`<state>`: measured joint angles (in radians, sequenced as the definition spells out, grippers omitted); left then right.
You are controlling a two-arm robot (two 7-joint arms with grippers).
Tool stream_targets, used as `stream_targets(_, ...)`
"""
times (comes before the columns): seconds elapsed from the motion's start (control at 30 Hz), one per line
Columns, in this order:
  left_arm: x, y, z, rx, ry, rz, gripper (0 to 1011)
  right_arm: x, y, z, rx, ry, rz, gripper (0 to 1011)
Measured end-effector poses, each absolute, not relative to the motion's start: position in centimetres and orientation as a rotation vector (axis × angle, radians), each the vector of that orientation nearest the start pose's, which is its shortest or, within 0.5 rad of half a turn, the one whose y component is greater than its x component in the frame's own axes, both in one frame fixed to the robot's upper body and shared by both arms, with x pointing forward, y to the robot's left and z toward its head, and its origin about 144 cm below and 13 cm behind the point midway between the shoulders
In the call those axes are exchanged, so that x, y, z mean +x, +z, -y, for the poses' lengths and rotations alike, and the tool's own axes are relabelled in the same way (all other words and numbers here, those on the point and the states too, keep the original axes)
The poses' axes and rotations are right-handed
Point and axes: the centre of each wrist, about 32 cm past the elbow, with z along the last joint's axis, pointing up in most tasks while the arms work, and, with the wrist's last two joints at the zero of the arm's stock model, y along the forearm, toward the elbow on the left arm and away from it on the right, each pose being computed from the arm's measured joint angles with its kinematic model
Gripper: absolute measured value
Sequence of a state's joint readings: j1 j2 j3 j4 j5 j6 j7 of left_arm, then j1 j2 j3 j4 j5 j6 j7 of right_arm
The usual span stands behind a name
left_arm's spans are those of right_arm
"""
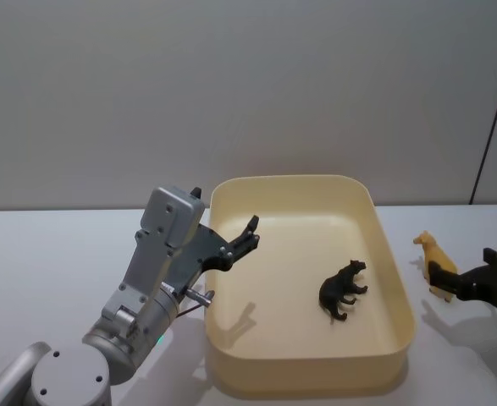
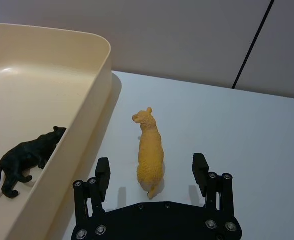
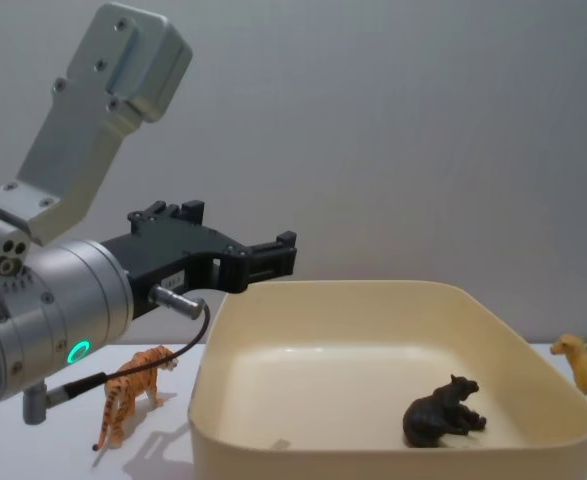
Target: Pick up the toy alternately with two hands and place it into the central storage box.
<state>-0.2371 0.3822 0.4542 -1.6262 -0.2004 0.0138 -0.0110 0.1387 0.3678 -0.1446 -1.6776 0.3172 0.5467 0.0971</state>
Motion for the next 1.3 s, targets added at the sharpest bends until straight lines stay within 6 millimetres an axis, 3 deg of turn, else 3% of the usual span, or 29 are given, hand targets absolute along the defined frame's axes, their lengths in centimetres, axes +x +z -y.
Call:
stream_targets(0.7,49.2,120.4,-19.8,0.061,1.124,0.268,1002,52.3,119.4,26.2,-0.37,-1.292,-0.233,969)
stream_targets(0.9,49.2,120.4,-19.8,0.061,1.124,0.268,1002,52.7,119.1,25.9,-0.377,-1.289,-0.237,855)
stream_targets(1.3,49.2,120.4,-19.8,0.061,1.124,0.268,1002,53.1,118.8,25.7,-0.383,-1.286,-0.24,453)
